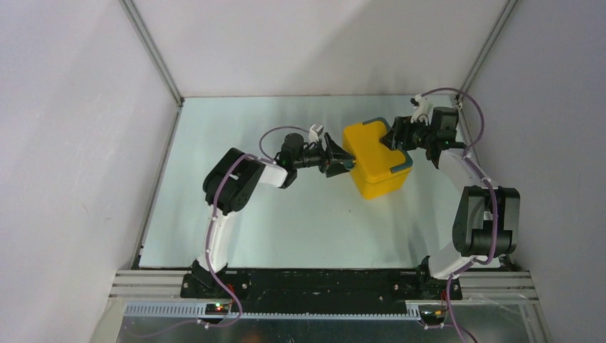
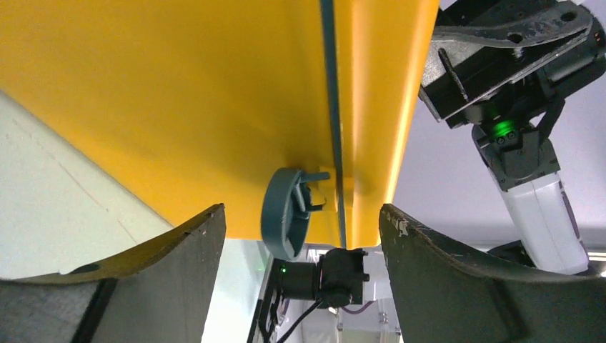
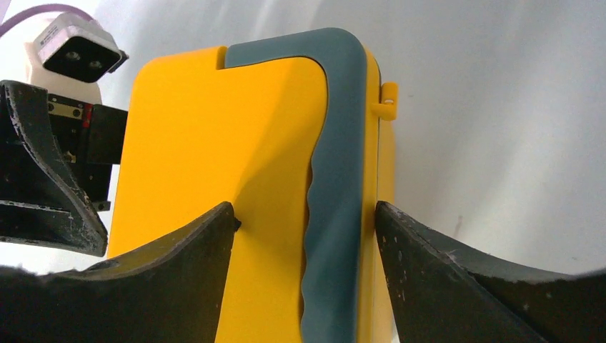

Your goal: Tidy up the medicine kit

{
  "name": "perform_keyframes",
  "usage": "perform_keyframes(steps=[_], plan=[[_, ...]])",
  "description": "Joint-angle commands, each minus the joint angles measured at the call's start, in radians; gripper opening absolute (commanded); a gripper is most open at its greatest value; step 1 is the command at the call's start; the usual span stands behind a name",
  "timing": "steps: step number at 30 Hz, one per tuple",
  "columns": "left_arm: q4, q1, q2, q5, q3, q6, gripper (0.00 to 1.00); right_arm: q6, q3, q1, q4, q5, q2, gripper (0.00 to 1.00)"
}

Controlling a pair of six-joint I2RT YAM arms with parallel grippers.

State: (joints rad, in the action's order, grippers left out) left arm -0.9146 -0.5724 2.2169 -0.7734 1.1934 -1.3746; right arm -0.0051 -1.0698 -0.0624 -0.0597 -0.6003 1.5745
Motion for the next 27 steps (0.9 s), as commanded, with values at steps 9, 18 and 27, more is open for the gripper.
perform_keyframes(steps=[9, 18, 27], plan=[[-0.059, 0.030, -0.253, -0.045, -0.146, 0.137, 0.81, -0.051, 0.014, 0.103, -0.163, 0.012, 0.023, 0.79], [-0.059, 0.033, -0.292, -0.060, -0.236, 0.167, 0.78, -0.047, 0.014, 0.102, -0.152, 0.005, 0.040, 0.79], [-0.030, 0.031, -0.235, -0.017, -0.186, 0.169, 0.78, -0.048, 0.014, 0.102, -0.152, 0.003, 0.051, 0.79]])
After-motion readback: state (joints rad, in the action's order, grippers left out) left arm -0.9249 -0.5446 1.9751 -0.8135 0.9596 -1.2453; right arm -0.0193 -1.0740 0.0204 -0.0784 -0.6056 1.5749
